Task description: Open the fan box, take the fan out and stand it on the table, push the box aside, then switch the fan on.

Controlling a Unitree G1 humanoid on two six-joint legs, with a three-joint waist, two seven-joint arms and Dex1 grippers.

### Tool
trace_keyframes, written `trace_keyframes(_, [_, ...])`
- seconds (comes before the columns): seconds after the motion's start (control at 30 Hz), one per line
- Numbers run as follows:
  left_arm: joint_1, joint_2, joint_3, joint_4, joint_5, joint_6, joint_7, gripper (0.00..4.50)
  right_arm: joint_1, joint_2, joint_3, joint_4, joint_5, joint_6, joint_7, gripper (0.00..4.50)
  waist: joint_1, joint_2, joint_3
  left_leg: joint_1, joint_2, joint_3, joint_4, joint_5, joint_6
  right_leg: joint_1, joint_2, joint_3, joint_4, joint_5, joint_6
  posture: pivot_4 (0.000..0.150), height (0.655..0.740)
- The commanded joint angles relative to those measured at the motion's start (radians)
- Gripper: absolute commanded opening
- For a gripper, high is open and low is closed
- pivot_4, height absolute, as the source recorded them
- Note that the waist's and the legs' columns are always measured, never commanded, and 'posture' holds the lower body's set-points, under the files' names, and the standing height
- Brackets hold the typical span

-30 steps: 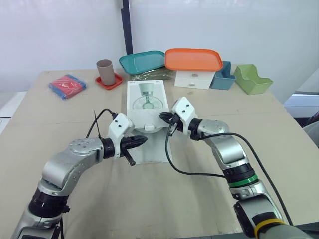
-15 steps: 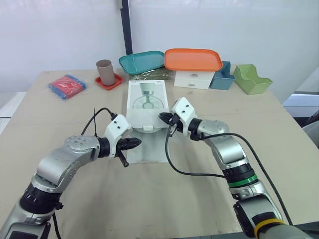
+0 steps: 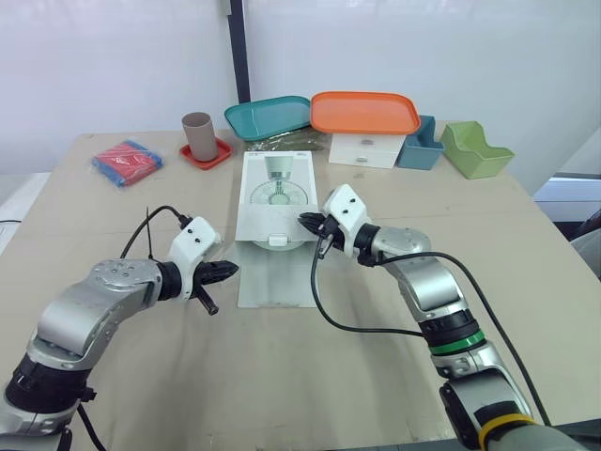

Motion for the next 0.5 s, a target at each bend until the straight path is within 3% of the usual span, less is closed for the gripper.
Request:
trace_keyframes(0.03, [-0.027,-0.022,0.041,0.049,0.050,-0.063,0.052,0.00,-0.006,0.005,0.004,0.002,-0.001,-0.004,0.005,0.17,0.000,0.000,0.000,0.000,0.000,0.000,0.000,0.000,0.000,0.000,0.000,0.000,0.000,0.000,0.000,0.150,0.7400])
trace_keyframes(0.5, [-0.099,-0.231,0.029,0.230,0.131,-0.224,0.148,0.00,-0.004,-0.001,-0.004,-0.007,-0.003,0.004,0.002,0.17,0.000,0.000,0.000,0.000,0.000,0.000,0.000,0.002,-0.003,0.000,0.000,0.000,0.000,0.000,0.000,0.150,0.7400])
